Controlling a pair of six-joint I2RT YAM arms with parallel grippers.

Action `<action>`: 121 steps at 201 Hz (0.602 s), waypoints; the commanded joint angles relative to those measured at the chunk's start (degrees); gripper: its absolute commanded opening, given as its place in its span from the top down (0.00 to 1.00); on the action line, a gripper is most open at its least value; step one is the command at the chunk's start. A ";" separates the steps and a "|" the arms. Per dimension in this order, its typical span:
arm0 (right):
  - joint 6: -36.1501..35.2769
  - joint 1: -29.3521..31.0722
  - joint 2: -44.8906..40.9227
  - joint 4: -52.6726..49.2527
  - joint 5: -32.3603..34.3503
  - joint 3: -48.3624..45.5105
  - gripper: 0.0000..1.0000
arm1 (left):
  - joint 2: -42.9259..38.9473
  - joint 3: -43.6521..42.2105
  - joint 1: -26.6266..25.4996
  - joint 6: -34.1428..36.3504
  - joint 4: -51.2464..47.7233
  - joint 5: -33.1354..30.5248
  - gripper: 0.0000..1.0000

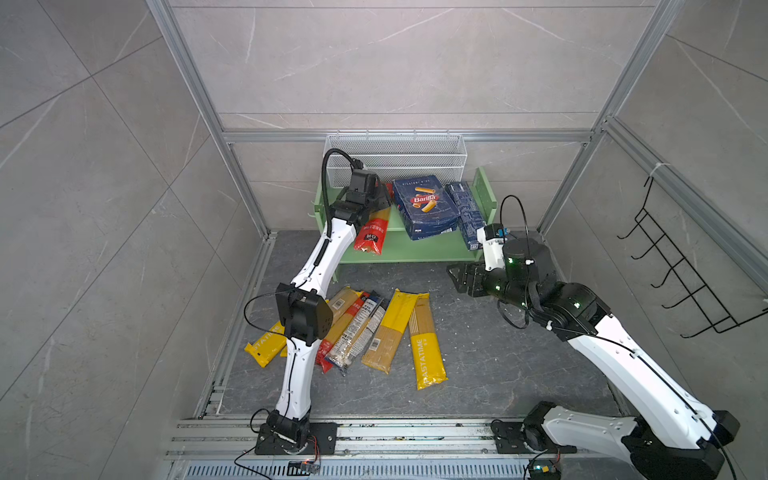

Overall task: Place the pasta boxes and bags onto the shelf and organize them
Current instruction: 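Release the red bag and withdraw the left gripper from the shelf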

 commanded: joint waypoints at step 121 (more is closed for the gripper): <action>4.53 -0.28 -5.36 4.18 -5.93 -7.10 0.15 | -32.56 -41.73 -1.98 1.63 7.77 0.79 0.26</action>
